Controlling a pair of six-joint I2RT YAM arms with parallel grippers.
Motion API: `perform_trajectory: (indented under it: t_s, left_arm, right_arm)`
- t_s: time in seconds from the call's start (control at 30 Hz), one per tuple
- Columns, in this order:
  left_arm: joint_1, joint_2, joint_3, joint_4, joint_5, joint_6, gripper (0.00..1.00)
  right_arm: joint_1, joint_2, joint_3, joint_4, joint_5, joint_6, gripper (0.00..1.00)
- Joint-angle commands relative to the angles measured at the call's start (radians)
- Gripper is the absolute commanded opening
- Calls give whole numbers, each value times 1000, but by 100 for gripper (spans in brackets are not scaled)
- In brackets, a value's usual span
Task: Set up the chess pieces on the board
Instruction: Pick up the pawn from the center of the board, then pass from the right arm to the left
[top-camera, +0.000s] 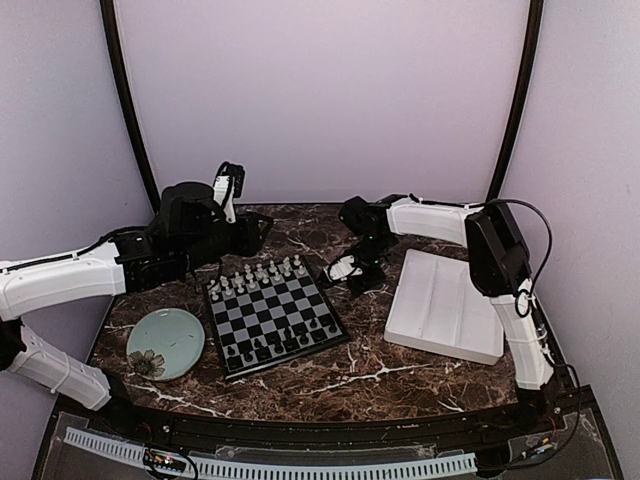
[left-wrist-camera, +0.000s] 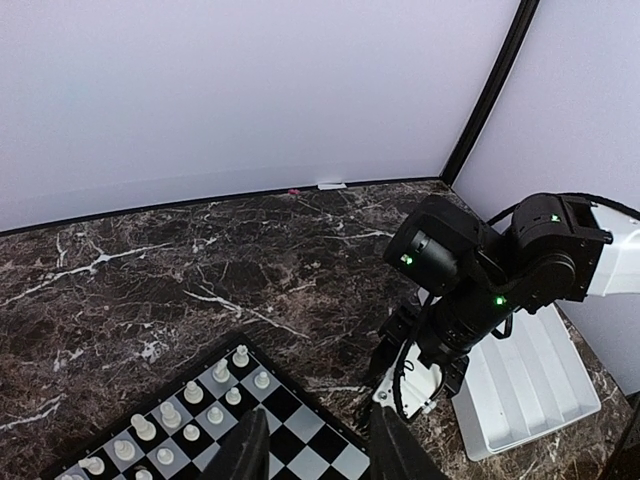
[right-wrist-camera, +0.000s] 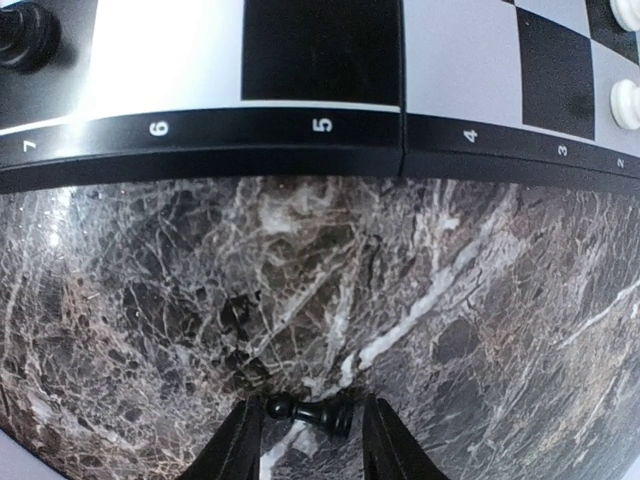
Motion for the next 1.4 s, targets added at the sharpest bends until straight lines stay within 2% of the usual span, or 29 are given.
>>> perform_trajectory:
  t_s: [0.0, 0.23, 0.4, 0.7, 0.97, 1.13, 1.27, 1.37]
  left_arm:
    - [-1, -34, -20, 7, -4, -17, 36]
    - [-1, -26, -20, 12, 5, -19, 36]
    - [0, -14, -18, 20, 17, -19, 36]
    - [-1, 1, -17, 20, 45, -14, 36]
    - [0, 85, -32, 73, 177, 44, 36]
    - [-1, 183, 2, 114, 278, 89, 36]
    - [-7, 254, 47, 123, 361, 146, 35]
    - [-23, 304, 62, 148, 388, 212, 35]
  right_arm:
    - [23, 76, 43, -100, -42, 7, 33]
    - [19, 87, 48, -117, -30, 42, 26]
    - [-17, 69, 45, -130, -108, 126, 25]
    - [-151, 95, 98, -274, -498, 374, 24]
    - [-294, 93, 85, -264, -899, 646, 24]
    - [-312, 92, 48, -249, -1013, 780, 24]
    - [-313, 96, 26, -287, -1137, 812, 24]
    - [-313, 37, -63, -167, -1187, 926, 25]
